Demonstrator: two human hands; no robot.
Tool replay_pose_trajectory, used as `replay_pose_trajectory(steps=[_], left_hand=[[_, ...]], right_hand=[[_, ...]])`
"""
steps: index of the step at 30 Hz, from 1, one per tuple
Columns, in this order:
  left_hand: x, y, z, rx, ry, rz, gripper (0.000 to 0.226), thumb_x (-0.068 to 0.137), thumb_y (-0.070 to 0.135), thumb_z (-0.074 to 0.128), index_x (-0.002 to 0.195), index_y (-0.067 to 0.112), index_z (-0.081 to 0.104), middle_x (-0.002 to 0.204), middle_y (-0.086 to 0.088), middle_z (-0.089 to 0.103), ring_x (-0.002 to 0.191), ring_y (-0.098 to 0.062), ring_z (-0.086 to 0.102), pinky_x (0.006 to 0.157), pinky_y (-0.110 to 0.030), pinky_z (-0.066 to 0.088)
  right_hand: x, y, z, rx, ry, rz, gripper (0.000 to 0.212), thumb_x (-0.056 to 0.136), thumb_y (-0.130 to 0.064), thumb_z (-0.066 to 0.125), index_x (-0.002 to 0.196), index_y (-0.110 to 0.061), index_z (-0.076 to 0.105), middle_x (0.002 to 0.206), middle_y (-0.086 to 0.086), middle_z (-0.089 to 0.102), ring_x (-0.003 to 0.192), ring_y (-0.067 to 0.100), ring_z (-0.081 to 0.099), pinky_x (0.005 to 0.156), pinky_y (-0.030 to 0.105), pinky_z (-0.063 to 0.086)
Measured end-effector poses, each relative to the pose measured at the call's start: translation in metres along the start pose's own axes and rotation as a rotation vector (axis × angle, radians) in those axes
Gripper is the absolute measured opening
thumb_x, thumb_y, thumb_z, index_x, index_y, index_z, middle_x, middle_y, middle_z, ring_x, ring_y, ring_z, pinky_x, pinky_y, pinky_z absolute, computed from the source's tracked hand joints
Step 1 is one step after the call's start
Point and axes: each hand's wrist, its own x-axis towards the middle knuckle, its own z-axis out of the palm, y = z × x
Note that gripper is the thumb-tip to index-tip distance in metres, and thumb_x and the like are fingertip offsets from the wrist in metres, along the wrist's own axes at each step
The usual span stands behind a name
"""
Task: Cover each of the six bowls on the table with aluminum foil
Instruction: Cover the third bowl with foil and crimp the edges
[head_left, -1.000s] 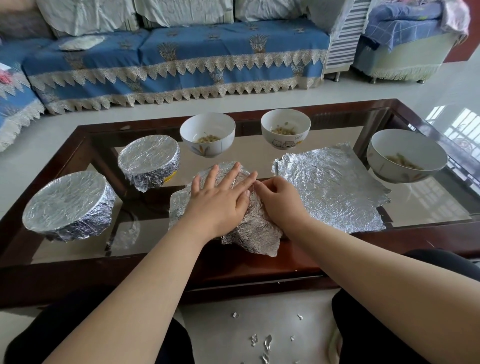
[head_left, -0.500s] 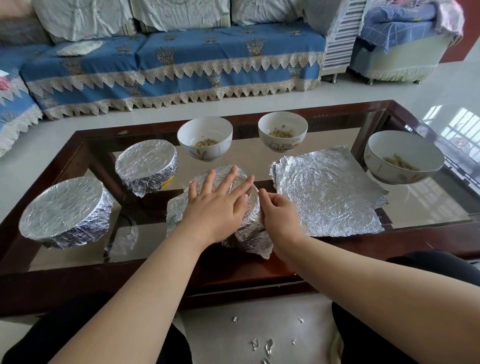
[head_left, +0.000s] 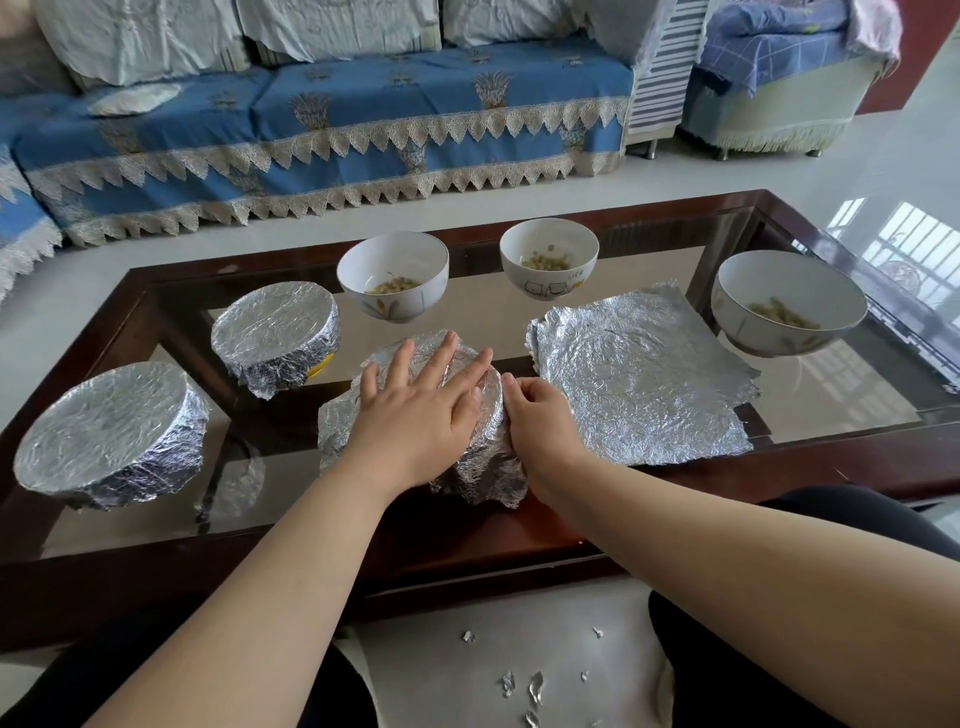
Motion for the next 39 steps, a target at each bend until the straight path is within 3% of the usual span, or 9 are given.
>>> replay_pose_trajectory(steps=[9,12,15,19,24,28,30,33,39], left_hand=[[-0.001,0.000,-0.001,0.003,0.004,-0.003,0.049,0.104,0.051,0.013,0.150,0.060,-0.003,0.165,0.018,-0.011,0.153,-0.026,-0.009,0.120,-0.056,-0.003],[-0.001,0.001,-0.001,0.007,-0.003,-0.011,0.049,0.104,0.051,0.012,0.150,0.060,-0.004,0.164,0.018,-0.012,0.153,-0.027,-0.009,0.120,-0.056,-0.004],[-0.001,0.002,-0.001,0.012,-0.004,-0.028,0.049,0.104,0.051,0.011,0.149,0.059,-0.005,0.165,0.017,-0.013,0.153,-0.027,-0.010,0.120,-0.056,-0.004],[-0.002,0.005,-0.001,0.004,-0.012,-0.049,0.049,0.104,0.051,0.010,0.150,0.059,-0.007,0.165,0.016,-0.014,0.152,-0.029,-0.011,0.120,-0.057,-0.005],[-0.003,0.008,0.000,-0.017,-0.014,-0.088,0.050,0.104,0.050,0.009,0.151,0.057,-0.006,0.165,0.014,-0.014,0.152,-0.031,-0.012,0.119,-0.059,-0.005],[-0.003,0.012,0.001,-0.029,-0.008,-0.142,0.050,0.103,0.051,0.005,0.152,0.055,-0.005,0.165,0.011,-0.016,0.152,-0.033,-0.013,0.118,-0.060,-0.006],[-0.004,0.016,0.000,-0.045,-0.001,-0.180,0.050,0.103,0.052,0.004,0.153,0.053,-0.003,0.165,0.011,-0.016,0.151,-0.035,-0.013,0.117,-0.061,-0.006],[-0.004,0.021,-0.002,-0.080,-0.013,-0.216,0.051,0.102,0.055,0.003,0.153,0.054,0.000,0.165,0.012,-0.015,0.151,-0.035,-0.014,0.117,-0.062,-0.006],[-0.010,0.002,-0.017,-0.006,-0.146,-0.142,0.064,0.090,0.073,-0.002,0.151,0.057,0.001,0.164,0.017,-0.016,0.152,-0.031,-0.015,0.120,-0.060,-0.003]], right_hand=[[0.008,0.001,0.006,0.082,-0.040,0.067,0.019,0.101,-0.012,0.046,0.109,-0.001,0.060,0.064,0.002,0.048,0.031,0.000,0.035,0.034,0.017,0.029],[0.011,0.001,0.006,-0.005,-0.015,0.022,0.014,0.098,-0.006,0.047,0.098,-0.011,0.061,0.069,-0.002,0.052,0.038,0.001,0.041,0.039,0.018,0.034],[0.013,0.000,0.005,-0.096,0.034,-0.043,0.033,0.086,0.008,0.040,0.080,-0.022,0.054,0.072,-0.002,0.052,0.053,0.009,0.044,0.047,0.021,0.036],[0.008,-0.004,0.003,-0.177,0.055,-0.138,0.038,0.078,0.015,0.037,0.076,-0.019,0.053,0.068,-0.003,0.053,0.055,0.009,0.045,0.044,0.013,0.035],[0.003,-0.012,-0.007,-0.207,0.019,-0.160,0.033,0.082,0.007,0.036,0.080,-0.015,0.061,0.059,0.001,0.057,0.041,0.005,0.048,0.043,0.020,0.039],[-0.004,-0.010,-0.007,-0.281,-0.052,-0.202,0.016,0.094,-0.024,0.046,0.102,-0.020,0.059,0.079,-0.004,0.062,0.067,0.014,0.056,0.065,0.031,0.044],[-0.008,-0.007,-0.004,-0.368,-0.082,-0.259,0.026,0.096,-0.036,0.050,0.112,-0.017,0.057,0.094,-0.005,0.065,0.084,0.014,0.060,0.076,0.033,0.048],[-0.007,-0.007,-0.001,-0.447,-0.101,-0.283,0.031,0.097,-0.036,0.048,0.120,-0.016,0.053,0.115,-0.002,0.065,0.102,0.016,0.062,0.085,0.032,0.048],[0.002,-0.006,-0.001,-0.491,-0.130,-0.307,0.028,0.095,-0.028,0.047,0.121,-0.017,0.053,0.120,0.005,0.060,0.103,0.021,0.060,0.088,0.037,0.049]])
